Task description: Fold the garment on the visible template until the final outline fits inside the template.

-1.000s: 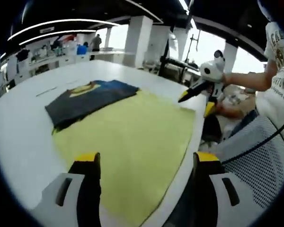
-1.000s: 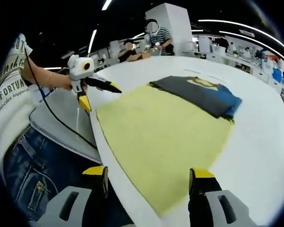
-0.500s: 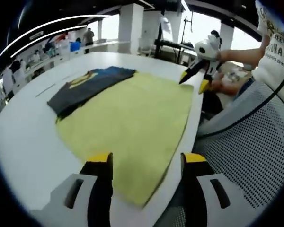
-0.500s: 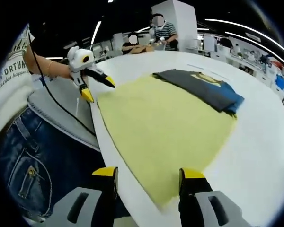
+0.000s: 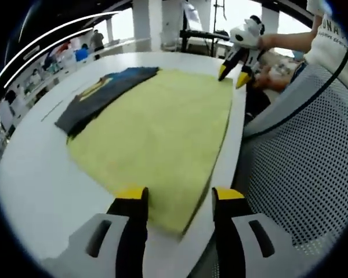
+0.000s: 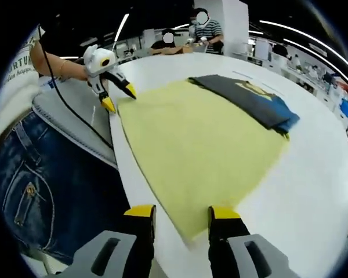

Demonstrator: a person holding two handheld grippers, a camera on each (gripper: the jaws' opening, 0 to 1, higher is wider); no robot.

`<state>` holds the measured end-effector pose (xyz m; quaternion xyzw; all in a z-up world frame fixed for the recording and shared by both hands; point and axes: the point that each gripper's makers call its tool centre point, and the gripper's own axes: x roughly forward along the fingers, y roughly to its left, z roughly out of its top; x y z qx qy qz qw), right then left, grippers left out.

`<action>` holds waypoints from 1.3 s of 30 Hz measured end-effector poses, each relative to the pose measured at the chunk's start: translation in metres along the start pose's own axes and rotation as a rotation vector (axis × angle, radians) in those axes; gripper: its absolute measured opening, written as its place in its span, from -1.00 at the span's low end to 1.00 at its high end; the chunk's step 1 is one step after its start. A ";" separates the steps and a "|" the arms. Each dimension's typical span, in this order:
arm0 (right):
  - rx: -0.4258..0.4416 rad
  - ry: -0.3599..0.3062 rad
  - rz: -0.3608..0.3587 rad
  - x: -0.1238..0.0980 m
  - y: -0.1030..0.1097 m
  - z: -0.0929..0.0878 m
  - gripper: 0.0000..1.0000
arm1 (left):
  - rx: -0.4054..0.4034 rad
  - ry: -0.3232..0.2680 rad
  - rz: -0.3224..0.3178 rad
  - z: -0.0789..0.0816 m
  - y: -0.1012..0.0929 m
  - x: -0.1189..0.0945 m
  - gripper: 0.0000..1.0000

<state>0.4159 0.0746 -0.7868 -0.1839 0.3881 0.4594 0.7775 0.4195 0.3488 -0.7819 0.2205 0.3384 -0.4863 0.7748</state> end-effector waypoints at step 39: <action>-0.105 0.048 0.037 -0.002 -0.004 -0.005 -0.62 | 0.125 0.086 0.052 -0.004 0.017 -0.002 -0.83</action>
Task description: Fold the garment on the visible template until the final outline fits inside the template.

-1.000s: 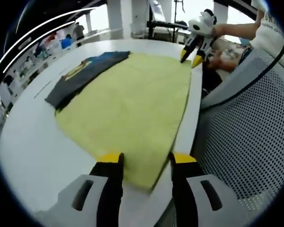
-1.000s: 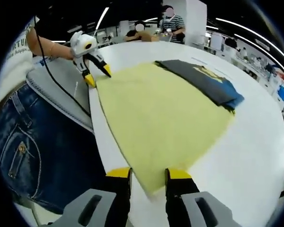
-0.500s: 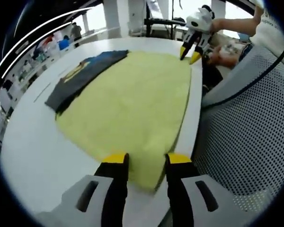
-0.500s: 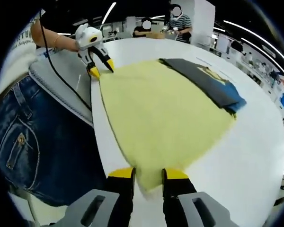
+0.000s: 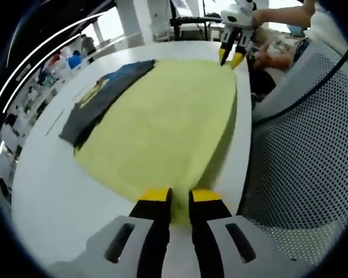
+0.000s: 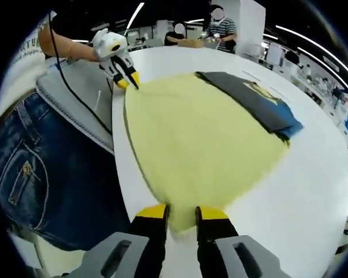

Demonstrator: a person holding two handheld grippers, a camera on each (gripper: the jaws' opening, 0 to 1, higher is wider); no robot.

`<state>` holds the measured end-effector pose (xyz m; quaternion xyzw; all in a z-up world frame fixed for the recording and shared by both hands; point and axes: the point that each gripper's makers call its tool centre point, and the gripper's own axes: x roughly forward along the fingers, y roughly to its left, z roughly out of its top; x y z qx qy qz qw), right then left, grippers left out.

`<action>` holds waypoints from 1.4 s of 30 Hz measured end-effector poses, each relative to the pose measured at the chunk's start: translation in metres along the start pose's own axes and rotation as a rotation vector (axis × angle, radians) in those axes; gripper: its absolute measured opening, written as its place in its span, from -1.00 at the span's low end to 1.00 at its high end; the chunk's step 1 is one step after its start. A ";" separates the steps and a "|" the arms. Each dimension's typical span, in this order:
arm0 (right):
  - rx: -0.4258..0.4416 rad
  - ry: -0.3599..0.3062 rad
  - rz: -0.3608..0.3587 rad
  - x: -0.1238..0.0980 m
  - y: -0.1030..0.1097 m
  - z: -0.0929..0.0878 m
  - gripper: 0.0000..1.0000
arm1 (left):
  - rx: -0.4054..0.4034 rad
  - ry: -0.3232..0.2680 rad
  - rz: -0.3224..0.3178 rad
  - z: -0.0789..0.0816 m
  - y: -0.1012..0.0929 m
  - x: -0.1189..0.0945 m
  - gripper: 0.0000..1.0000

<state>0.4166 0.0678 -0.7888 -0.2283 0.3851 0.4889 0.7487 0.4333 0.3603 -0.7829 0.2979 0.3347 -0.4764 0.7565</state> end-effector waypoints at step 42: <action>-0.024 0.015 -0.023 -0.001 -0.008 -0.001 -1.00 | -0.098 0.002 -0.002 -0.003 -0.004 -0.001 -1.00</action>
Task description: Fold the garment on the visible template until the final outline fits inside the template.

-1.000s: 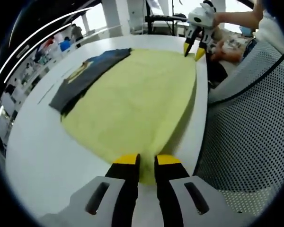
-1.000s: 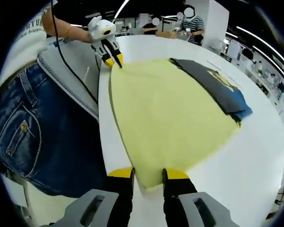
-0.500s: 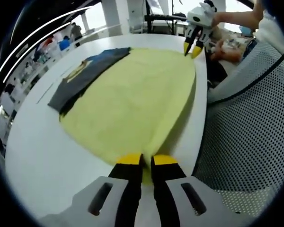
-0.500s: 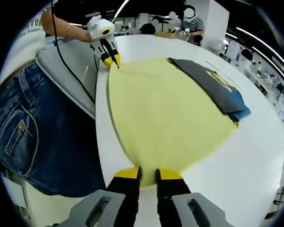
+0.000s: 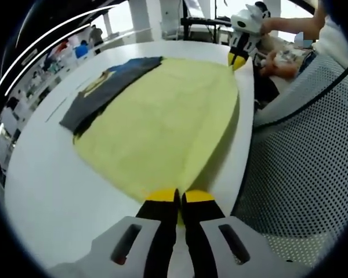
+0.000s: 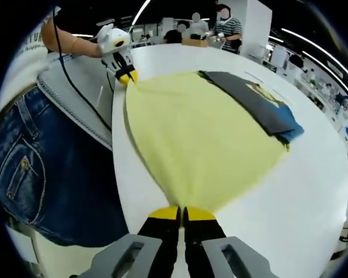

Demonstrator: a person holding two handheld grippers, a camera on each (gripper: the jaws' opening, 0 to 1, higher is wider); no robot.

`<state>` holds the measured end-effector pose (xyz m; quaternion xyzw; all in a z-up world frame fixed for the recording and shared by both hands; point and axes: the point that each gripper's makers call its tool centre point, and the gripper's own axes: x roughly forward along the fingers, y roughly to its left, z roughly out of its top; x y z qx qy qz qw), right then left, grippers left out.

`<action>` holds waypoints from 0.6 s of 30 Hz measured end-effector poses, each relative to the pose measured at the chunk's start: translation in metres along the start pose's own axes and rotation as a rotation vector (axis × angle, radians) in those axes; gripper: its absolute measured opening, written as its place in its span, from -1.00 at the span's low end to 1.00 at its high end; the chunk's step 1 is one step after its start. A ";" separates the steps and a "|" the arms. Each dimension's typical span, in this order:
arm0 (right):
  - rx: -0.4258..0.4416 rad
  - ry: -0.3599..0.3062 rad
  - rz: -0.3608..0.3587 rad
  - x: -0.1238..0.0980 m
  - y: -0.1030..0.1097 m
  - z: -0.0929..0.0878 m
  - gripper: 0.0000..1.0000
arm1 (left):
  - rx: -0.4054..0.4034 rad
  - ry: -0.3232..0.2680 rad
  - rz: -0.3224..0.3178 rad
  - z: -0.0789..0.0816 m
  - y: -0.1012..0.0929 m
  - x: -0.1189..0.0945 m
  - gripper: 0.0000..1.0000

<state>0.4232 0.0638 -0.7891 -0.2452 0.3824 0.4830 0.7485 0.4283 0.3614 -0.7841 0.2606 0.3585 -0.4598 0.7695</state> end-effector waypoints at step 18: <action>0.051 -0.031 0.011 -0.011 0.011 0.008 -1.00 | -0.061 -0.006 -0.012 0.003 -0.001 -0.013 -1.00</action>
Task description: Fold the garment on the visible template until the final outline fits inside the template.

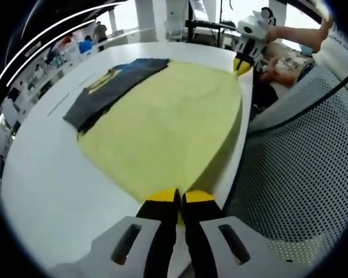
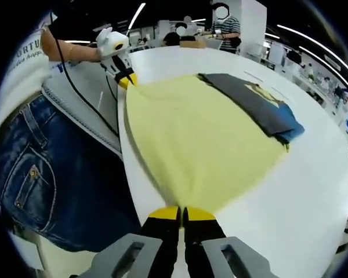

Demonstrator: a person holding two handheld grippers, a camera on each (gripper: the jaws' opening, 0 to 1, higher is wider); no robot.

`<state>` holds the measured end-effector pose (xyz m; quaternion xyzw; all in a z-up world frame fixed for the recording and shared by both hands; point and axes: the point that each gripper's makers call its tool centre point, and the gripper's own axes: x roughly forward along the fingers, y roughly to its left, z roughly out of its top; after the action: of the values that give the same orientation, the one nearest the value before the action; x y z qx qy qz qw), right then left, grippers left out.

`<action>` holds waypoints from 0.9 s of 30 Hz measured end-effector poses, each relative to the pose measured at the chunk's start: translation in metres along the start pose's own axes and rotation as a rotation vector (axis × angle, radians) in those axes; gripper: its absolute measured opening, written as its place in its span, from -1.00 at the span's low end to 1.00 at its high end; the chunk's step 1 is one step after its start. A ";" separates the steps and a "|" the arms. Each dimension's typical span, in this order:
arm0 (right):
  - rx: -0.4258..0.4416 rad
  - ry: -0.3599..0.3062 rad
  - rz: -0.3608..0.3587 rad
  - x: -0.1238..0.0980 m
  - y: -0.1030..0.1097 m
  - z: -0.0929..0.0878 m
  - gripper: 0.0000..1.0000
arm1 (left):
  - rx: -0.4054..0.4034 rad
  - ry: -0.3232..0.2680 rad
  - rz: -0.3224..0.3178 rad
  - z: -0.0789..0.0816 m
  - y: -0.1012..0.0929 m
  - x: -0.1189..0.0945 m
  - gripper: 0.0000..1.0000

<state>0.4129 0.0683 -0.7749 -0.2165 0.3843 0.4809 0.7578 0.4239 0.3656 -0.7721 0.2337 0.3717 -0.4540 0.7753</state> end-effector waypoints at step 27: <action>-0.025 -0.025 0.030 -0.044 0.004 0.033 -1.00 | -0.026 -0.014 -0.048 0.032 0.001 -0.042 -1.00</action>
<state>0.4113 0.0685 -0.7198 -0.2142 0.3720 0.4995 0.7525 0.4232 0.3661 -0.7197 0.2114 0.3774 -0.4693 0.7698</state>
